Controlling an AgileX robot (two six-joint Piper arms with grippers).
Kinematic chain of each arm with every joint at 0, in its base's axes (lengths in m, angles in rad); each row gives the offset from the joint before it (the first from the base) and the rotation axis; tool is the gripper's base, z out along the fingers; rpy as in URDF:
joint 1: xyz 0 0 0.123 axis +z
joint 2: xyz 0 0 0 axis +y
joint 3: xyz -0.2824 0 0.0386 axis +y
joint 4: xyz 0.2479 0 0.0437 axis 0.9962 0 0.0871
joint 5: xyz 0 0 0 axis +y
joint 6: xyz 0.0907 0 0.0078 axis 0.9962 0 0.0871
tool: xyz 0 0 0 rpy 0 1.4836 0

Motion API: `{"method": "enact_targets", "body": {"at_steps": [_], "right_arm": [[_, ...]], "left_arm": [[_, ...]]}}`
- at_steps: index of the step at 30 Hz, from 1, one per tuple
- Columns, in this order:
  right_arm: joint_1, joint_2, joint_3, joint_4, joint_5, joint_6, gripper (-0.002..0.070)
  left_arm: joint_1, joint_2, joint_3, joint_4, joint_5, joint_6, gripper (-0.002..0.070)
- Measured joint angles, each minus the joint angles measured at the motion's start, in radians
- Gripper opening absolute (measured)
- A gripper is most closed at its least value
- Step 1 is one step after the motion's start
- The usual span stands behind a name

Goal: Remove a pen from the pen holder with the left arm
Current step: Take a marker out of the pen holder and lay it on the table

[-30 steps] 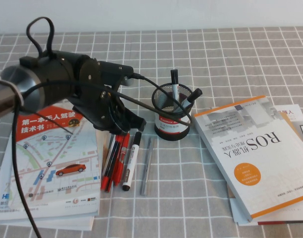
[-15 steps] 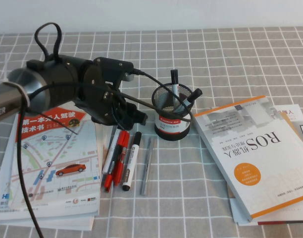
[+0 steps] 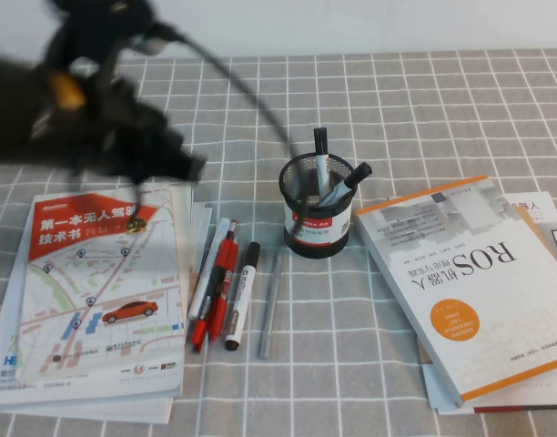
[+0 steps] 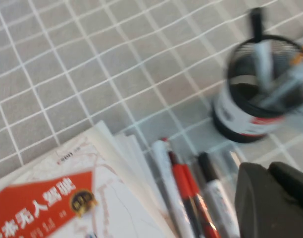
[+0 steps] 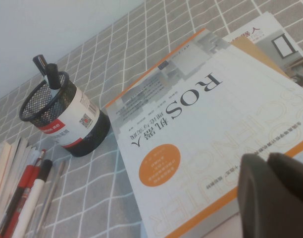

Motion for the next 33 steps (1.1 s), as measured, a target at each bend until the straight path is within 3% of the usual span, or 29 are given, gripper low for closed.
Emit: {"method": "enact_targets", "body": {"at_steps": [8, 15, 25, 33], "right_arm": [[0.000, 0.000, 0.000, 0.000, 0.000, 0.000, -0.0013], [0.000, 0.000, 0.000, 0.000, 0.000, 0.000, -0.0013], [0.000, 0.000, 0.000, 0.000, 0.000, 0.000, -0.0013], [0.000, 0.000, 0.000, 0.000, 0.000, 0.000, -0.0013]], "left_arm": [[-0.020, -0.538, 0.456, -0.073, -0.202, -0.019, 0.0000], [-0.020, -0.979, 0.730, -0.052, -0.233, -0.025, -0.0001], [-0.020, -1.319, 0.792, 0.024, 0.054, -0.071, -0.0001], [-0.020, -1.331, 0.792, 0.112, 0.084, -0.101, -0.0002]]}}
